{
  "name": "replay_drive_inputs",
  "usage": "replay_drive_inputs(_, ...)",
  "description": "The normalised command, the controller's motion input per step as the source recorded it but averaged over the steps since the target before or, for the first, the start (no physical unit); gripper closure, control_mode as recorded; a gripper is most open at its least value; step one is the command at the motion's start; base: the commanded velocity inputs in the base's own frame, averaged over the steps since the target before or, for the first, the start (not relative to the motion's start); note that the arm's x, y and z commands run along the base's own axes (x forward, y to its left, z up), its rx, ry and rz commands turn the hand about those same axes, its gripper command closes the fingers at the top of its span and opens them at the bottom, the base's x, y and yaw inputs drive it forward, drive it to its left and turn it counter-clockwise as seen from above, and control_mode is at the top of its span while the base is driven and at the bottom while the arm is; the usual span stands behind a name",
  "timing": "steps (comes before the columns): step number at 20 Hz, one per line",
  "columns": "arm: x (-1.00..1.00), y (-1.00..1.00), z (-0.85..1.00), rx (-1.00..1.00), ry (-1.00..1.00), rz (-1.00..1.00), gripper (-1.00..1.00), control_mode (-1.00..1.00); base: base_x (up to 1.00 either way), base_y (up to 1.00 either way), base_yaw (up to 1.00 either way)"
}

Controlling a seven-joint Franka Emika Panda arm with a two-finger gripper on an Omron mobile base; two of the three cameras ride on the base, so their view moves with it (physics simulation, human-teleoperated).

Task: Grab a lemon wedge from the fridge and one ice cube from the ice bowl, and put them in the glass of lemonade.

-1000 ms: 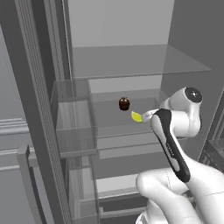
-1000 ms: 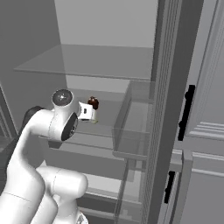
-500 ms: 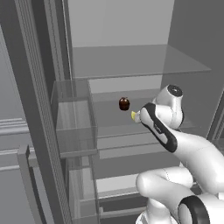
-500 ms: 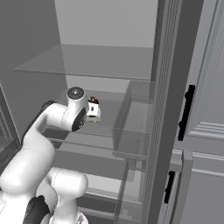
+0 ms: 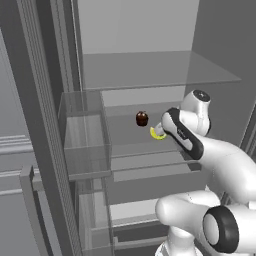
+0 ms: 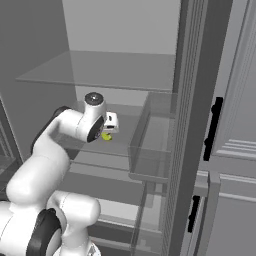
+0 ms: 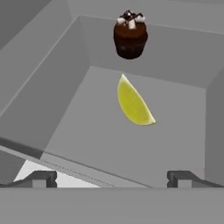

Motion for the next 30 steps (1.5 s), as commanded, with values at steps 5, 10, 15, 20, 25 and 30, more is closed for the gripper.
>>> replay_drive_inputs(5, 0.28, 0.0, -0.15, -0.01, 0.0, 0.1, -1.0, -1.0, 0.0, 0.0, 0.0)
replay_drive_inputs(10, 0.52, -0.04, -0.02, 0.0, 0.02, 0.15, -1.0, -1.0, 0.0, 0.0, 0.0)
replay_drive_inputs(15, 0.49, -0.01, -0.2, -0.02, 0.07, 0.12, -1.0, -1.0, 0.0, 0.0, 0.0)
replay_drive_inputs(20, 0.33, 0.0, -0.39, -0.02, 0.04, 0.07, -1.0, -1.0, 0.0, 0.0, 0.0)
replay_drive_inputs(25, 0.32, 0.0, -0.21, -0.03, 0.0, 0.02, -1.0, -1.0, 0.0, 0.0, 0.0)
replay_drive_inputs(30, 0.09, 0.0, -0.02, -0.01, 0.0, 0.0, -1.0, -1.0, 0.0, 0.0, 0.0)
